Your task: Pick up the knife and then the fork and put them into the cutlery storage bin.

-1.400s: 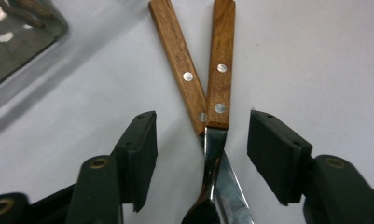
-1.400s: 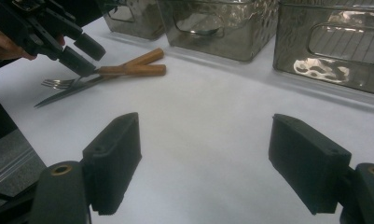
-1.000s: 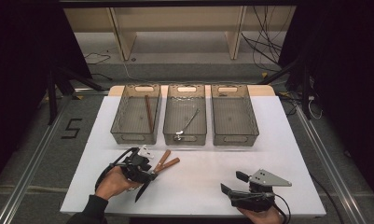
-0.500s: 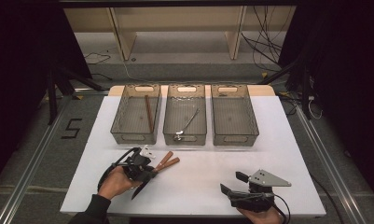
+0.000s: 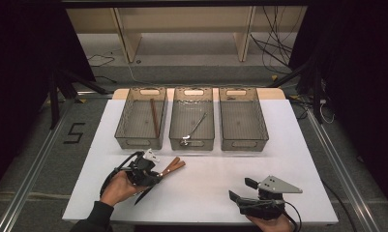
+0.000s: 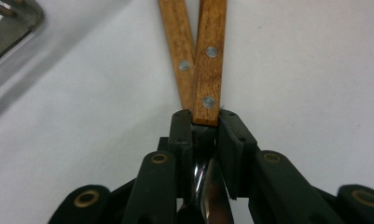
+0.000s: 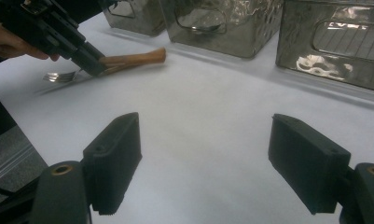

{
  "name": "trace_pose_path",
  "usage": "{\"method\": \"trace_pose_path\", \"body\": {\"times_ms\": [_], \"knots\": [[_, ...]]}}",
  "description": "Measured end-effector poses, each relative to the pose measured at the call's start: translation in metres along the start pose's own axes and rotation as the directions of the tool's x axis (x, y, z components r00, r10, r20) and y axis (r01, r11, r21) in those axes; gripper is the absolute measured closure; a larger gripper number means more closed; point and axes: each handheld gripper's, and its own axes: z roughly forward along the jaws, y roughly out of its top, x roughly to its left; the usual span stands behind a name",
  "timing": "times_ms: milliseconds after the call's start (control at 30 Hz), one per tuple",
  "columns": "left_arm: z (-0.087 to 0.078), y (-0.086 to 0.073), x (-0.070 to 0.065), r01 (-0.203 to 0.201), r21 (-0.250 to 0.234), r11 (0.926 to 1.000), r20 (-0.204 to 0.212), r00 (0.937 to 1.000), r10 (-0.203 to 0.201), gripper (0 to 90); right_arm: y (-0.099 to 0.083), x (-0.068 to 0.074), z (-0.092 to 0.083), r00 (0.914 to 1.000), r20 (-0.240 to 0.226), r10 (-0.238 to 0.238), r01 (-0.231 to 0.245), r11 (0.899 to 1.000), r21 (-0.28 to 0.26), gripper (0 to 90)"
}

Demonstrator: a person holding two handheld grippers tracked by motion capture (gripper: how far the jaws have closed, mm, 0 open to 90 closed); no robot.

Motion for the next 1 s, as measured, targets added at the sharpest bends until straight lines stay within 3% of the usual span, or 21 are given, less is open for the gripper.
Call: {"method": "trace_pose_path", "body": {"times_ms": [300, 500, 800, 1000], "knots": [[0.0, 0.001, -0.002, -0.004, 0.017, 0.9999, 0.019, 0.9998, 0.004, 77.2, 0.0, 0.0, 0.0, 1.0, 0.0, -0.002, 0.002, 1.0, -0.001, 25.9], [-0.007, 0.003, -0.003, -0.002, -0.004, 1.0, 0.041, 0.9992, 0.003, 77.5, 0.0, 0.0, -0.001, 1.0, 0.001, -0.003, 0.003, 1.0, -0.007, 25.9], [-0.021, 0.011, -0.014, -0.026, -0.028, 0.9993, 0.062, 0.9977, 0.028, 77.8, 0.002, 0.003, -0.001, 0.9999, -0.007, -0.01, 0.01, 1.0, -0.012, 25.8], [-0.031, 0.018, -0.023, -0.041, -0.039, 0.9984, 0.105, 0.9935, 0.045, 77.8, 0.006, 0.008, -0.001, 0.9994, -0.017, -0.03, 0.029, 0.999, -0.024, 25.8]]}}
